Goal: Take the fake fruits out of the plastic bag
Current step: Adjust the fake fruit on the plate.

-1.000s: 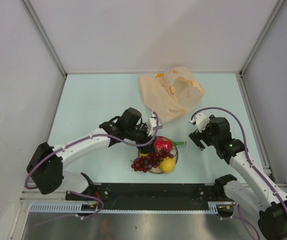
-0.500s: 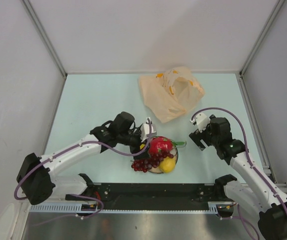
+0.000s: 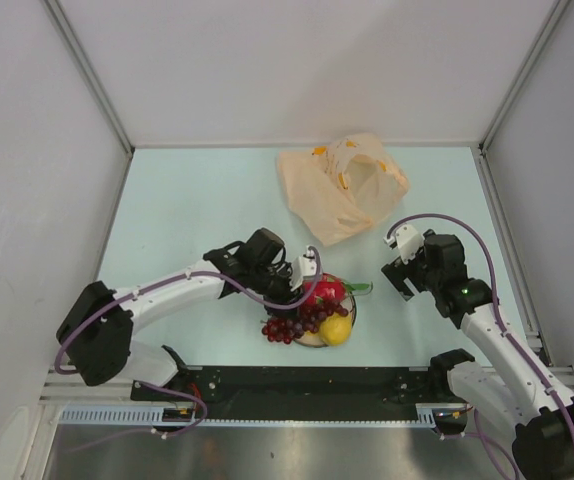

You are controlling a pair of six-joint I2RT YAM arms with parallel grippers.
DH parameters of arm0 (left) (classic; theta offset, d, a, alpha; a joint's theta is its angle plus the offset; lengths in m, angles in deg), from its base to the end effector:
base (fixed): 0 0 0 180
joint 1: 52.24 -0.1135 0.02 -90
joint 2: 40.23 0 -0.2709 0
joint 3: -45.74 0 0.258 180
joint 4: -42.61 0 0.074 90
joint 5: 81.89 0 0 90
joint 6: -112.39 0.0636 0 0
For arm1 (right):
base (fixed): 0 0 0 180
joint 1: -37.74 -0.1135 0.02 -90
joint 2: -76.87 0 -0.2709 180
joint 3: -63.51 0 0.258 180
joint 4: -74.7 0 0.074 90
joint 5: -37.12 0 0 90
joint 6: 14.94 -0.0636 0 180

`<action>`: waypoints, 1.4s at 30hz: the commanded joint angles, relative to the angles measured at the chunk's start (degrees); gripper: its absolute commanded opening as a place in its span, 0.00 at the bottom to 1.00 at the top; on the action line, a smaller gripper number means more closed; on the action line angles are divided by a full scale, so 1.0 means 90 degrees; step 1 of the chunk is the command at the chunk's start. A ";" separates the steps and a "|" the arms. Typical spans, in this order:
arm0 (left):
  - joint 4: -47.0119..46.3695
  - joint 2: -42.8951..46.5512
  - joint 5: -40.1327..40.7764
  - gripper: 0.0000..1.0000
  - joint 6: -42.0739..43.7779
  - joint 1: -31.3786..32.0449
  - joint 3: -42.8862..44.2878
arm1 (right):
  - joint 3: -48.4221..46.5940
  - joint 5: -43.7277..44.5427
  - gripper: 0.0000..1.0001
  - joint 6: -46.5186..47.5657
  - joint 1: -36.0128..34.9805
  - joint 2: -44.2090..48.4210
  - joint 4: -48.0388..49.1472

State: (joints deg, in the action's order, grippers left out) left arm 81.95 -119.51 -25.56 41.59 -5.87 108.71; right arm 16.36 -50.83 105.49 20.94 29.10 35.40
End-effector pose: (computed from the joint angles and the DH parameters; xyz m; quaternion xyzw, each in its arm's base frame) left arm 0.1738 -0.2334 0.2024 0.5671 0.7225 -0.3353 0.2097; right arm 0.1935 0.0560 0.2230 -0.3559 0.8330 -0.0663 0.4183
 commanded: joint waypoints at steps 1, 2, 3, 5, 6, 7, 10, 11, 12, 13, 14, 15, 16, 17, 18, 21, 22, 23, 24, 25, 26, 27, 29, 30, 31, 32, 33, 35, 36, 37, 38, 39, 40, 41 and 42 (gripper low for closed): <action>0.0150 -0.0175 -0.0252 0.21 0.0288 0.0033 0.0435 | -0.0114 -0.0081 1.00 -0.0052 0.0021 -0.0014 0.0157; 0.0170 -0.0146 -0.0398 0.10 0.0298 0.0033 0.0474 | -0.0114 -0.0081 1.00 -0.0042 0.0030 -0.0024 0.0157; 0.0141 -0.0107 -0.0448 0.06 0.0308 0.0024 0.0484 | -0.0114 -0.0090 1.00 -0.0042 0.0030 -0.0044 0.0186; 0.0073 0.0059 -0.0613 0.00 0.0269 0.0024 0.0504 | -0.0104 -0.0100 1.00 -0.0022 0.0030 -0.0083 0.0235; 0.0073 0.0118 -0.0682 0.00 0.0269 0.0033 0.0523 | -0.0104 -0.0100 1.00 -0.0022 0.0021 -0.0102 0.0254; 0.0073 0.0205 -0.0760 0.00 0.0279 0.0033 0.0572 | -0.0104 -0.0100 1.00 -0.0013 0.0021 -0.0132 0.0284; 0.0131 0.0313 -0.1024 0.00 0.0240 0.0033 0.0766 | -0.0104 -0.0110 1.00 -0.0003 0.0021 -0.0190 0.0342; 0.0112 0.0323 -0.1092 0.00 0.0211 0.0033 0.0816 | -0.0104 -0.0120 1.00 0.0007 0.0021 -0.0190 0.0352; 0.0083 0.0343 -0.1112 0.00 0.0172 0.0033 0.0865 | -0.0104 -0.0120 1.00 0.0017 0.0021 -0.0200 0.0362; 0.0053 0.0343 -0.1112 0.00 0.0162 0.0033 0.0981 | -0.0094 -0.0120 1.00 0.0017 0.0021 -0.0220 0.0362; -0.0005 0.0323 -0.1093 0.00 0.0113 0.0024 0.1031 | -0.0094 -0.0120 1.00 0.0026 0.0021 -0.0220 0.0372; -0.0025 0.0285 -0.1093 0.00 0.0093 0.0033 0.1099 | -0.0085 -0.0120 1.00 0.0026 0.0011 -0.0239 0.0391; -0.0064 0.0255 -0.1102 0.00 0.0064 0.0033 0.1206 | -0.0085 -0.0120 1.00 0.0036 0.0011 -0.0249 0.0401; -0.0083 0.0149 -0.1083 0.00 0.0054 0.0033 0.1255 | -0.0075 -0.0110 1.00 0.0036 0.0011 -0.0239 0.0411; -0.0093 0.0089 -0.1093 0.00 0.0044 0.0024 0.1285 | -0.0075 -0.0129 1.00 0.0056 0.0001 -0.0259 0.0401; -0.0093 -0.0145 -0.1044 0.00 0.0093 0.0024 0.1344 | -0.0036 -0.0120 1.00 0.0085 0.0001 -0.0239 0.0411; -0.0093 -0.0213 -0.1025 0.00 0.0112 0.0033 0.1353 | -0.0016 -0.0120 1.00 0.0095 -0.0009 -0.0230 0.0411; -0.0103 -0.0262 -0.0995 0.00 0.0113 0.0024 0.1354 | -0.0006 -0.0110 1.00 0.0095 -0.0009 -0.0201 0.0401; -0.0094 -0.0350 -0.0918 0.00 0.0113 0.0024 0.1354 | 0.0023 -0.0110 1.00 0.0104 -0.0009 -0.0191 0.0401; -0.0074 -0.0380 -0.0888 0.01 0.0132 0.0024 0.1344 | 0.0042 -0.0120 1.00 0.0105 -0.0018 -0.0171 0.0401; -0.0074 -0.0419 -0.0859 0.02 0.0132 0.0024 0.1324 | 0.0052 -0.0110 1.00 0.0105 -0.0028 -0.0132 0.0391; -0.0074 -0.0477 -0.0839 0.02 0.0142 0.0033 0.1324 | 0.0081 -0.0110 1.00 0.0114 -0.0019 -0.0132 0.0382; -0.0045 -0.0536 -0.0810 0.09 0.0103 0.0033 0.1344 | 0.0130 -0.0100 1.00 0.0114 -0.0028 -0.0074 0.0382; -0.0045 -0.0565 -0.0819 0.10 0.0064 0.0033 0.1363 | 0.0150 -0.0110 1.00 0.0114 -0.0038 -0.0054 0.0391; -0.0035 -0.0585 -0.0819 0.15 0.0025 0.0033 0.1392 | 0.0179 -0.0110 1.00 0.0114 -0.0028 -0.0034 0.0391; -0.0044 -0.0595 -0.0810 0.18 0.0005 0.0024 0.1402 | 0.0179 -0.0110 1.00 0.0124 -0.0028 -0.0034 0.0391; -0.0054 -0.0595 -0.0800 0.21 -0.0014 0.0033 0.1412 | 0.0198 -0.0100 1.00 0.0124 -0.0019 -0.0025 0.0401; -0.0064 -0.0605 -0.0761 0.30 -0.0034 0.0033 0.1441 | 0.0228 -0.0110 1.00 0.0134 -0.0028 -0.0015 0.0420; -0.0074 -0.0605 -0.0741 0.34 -0.0034 0.0033 0.1451 | 0.0228 -0.0120 1.00 0.0144 -0.0019 -0.0015 0.0430; -0.0045 -0.0595 -0.0741 0.42 -0.0044 0.0024 0.1471 | 0.0238 -0.0110 1.00 0.0153 -0.0028 -0.0024 0.0440; -0.0035 -0.0575 -0.0722 0.46 -0.0044 0.0033 0.1480 | 0.0247 -0.0110 1.00 0.0153 -0.0019 -0.0034 0.0479; -0.0035 -0.0546 -0.0731 0.50 -0.0063 0.0033 0.1490 | 0.0238 -0.0110 1.00 0.0153 -0.0018 -0.0034 0.0479; -0.0025 -0.0527 -0.0712 0.56 -0.0092 0.0033 0.1510 | 0.0238 -0.0052 1.00 0.0134 -0.0028 -0.0034 0.0508; -0.0025 -0.0449 -0.0625 0.60 -0.0131 0.0033 0.1529 | 0.0247 -0.0013 1.00 0.0124 -0.0028 -0.0034 0.0595; -0.0044 -0.0410 -0.0537 0.63 -0.0190 0.0024 0.1549 | 0.0238 0.0017 1.00 0.0105 -0.0028 -0.0034 0.0654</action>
State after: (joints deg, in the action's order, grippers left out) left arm 82.74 -124.98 -31.61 40.95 -5.87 119.99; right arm 18.35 -51.38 106.63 20.92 27.99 37.63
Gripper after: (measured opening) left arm 0.585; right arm 0.994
